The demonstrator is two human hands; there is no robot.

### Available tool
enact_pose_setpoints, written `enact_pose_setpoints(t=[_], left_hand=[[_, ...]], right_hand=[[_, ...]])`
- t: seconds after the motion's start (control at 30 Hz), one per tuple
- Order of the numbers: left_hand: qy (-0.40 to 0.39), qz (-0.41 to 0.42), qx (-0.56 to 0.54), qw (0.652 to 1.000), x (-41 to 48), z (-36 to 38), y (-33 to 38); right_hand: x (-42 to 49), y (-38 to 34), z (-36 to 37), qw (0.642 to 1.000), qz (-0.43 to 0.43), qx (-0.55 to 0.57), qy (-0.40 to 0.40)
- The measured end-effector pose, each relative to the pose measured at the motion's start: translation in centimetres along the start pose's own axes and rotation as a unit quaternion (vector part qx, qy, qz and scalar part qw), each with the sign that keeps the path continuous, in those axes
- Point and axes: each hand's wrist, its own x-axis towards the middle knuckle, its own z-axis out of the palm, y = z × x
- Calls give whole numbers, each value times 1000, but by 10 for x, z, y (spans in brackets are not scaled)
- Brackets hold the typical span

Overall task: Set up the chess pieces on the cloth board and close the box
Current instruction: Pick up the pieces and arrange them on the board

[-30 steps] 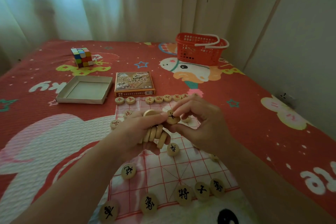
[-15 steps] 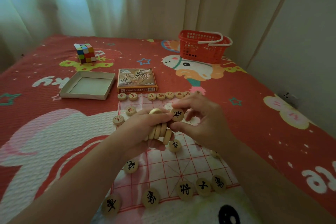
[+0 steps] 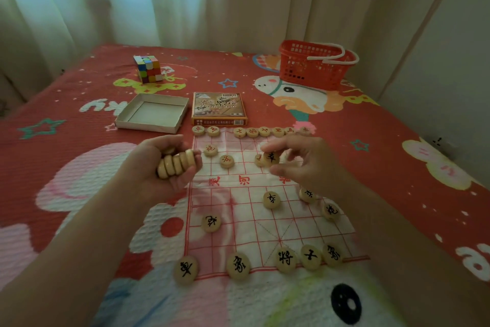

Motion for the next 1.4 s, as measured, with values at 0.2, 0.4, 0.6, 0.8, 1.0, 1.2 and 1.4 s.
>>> enact_pose_setpoints(t=[0.2,0.4,0.6,0.8,1.0,1.2,1.4], left_hand=[[1,2,25,1000,-4,-11,-2],[-69,-30,15,997,-2,-18,-4],[-105,-29,37,993,-2,-20,-7],[-133,-21,94,986,-3,-18,-11],[-119,47,202,971,-4,-14,-17],[-115,40,232,965,-3,-13,-21],[-120,-9,162,979,-3,-13,-17]], right_hand=[[2,-12,34,987,-26,-43,-156],[4,-18,50,972,-29,-88,-216],[4,-16,54,969,-37,-99,-223],[9,-17,50,971,-58,-106,-206],[26,-38,51,996,-58,14,-72],[33,-40,64,994,-73,-47,-72],[30,-32,62,993,-102,-51,-32]])
